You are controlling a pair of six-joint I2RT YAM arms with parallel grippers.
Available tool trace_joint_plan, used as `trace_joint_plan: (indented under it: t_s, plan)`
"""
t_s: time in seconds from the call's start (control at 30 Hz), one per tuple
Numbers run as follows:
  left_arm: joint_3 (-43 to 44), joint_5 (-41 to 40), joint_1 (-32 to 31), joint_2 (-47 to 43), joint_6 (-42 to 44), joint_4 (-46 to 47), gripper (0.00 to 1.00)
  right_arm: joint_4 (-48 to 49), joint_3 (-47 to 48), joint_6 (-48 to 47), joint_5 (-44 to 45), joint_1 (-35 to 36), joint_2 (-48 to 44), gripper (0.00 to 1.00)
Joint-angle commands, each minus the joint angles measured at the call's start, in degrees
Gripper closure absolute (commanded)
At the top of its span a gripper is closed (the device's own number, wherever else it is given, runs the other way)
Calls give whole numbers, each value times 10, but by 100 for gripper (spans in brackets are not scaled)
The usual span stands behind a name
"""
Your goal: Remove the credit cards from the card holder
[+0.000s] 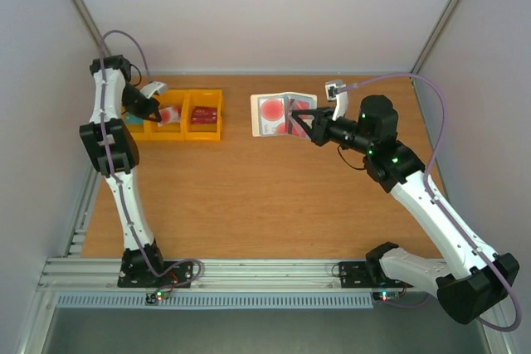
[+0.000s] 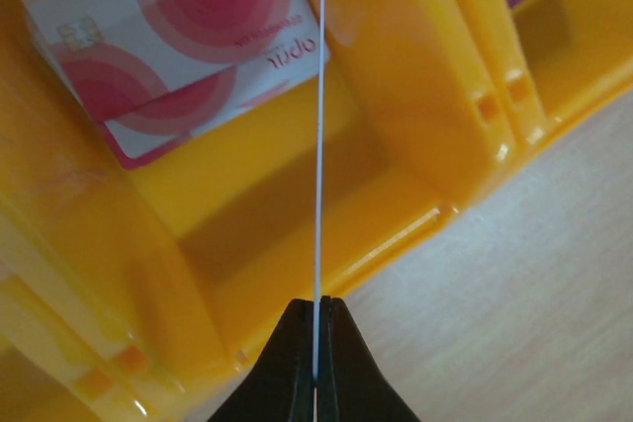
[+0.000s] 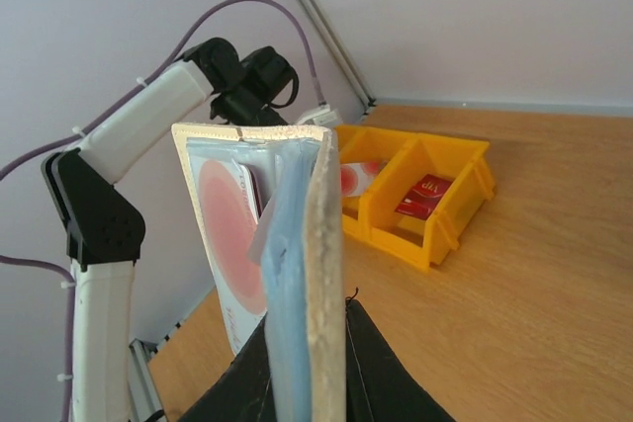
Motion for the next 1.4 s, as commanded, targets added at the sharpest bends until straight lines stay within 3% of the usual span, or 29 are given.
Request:
trace_joint_plan:
  t_s: [0.0, 0.23, 0.4, 0.9, 1.07, 1.13, 1.27, 1.37]
  plan:
    - [23, 9, 1, 5, -32, 56, 100, 22, 18, 9, -9, -2, 5, 96]
    - [27, 0, -18, 29, -20, 93, 100, 12, 16, 12, -5, -2, 5, 96]
    - [72, 0, -38, 72, -12, 69, 100, 10, 16, 15, -1, -2, 8, 96]
    - [67, -41, -40, 79, -37, 130, 98, 17, 7, 18, -3, -1, 10, 95]
    - [57, -79, -41, 73, -72, 179, 72, 19, 6, 19, -10, -1, 13, 95]
    - [42, -100, -39, 55, -90, 221, 56, 20, 7, 21, -15, -1, 15, 95]
    - [10, -136, -40, 9, -136, 324, 40, 27, 3, 24, -26, 1, 14, 94]
    - [6, -148, -39, -16, -163, 366, 36, 25, 5, 23, -31, 3, 14, 94]
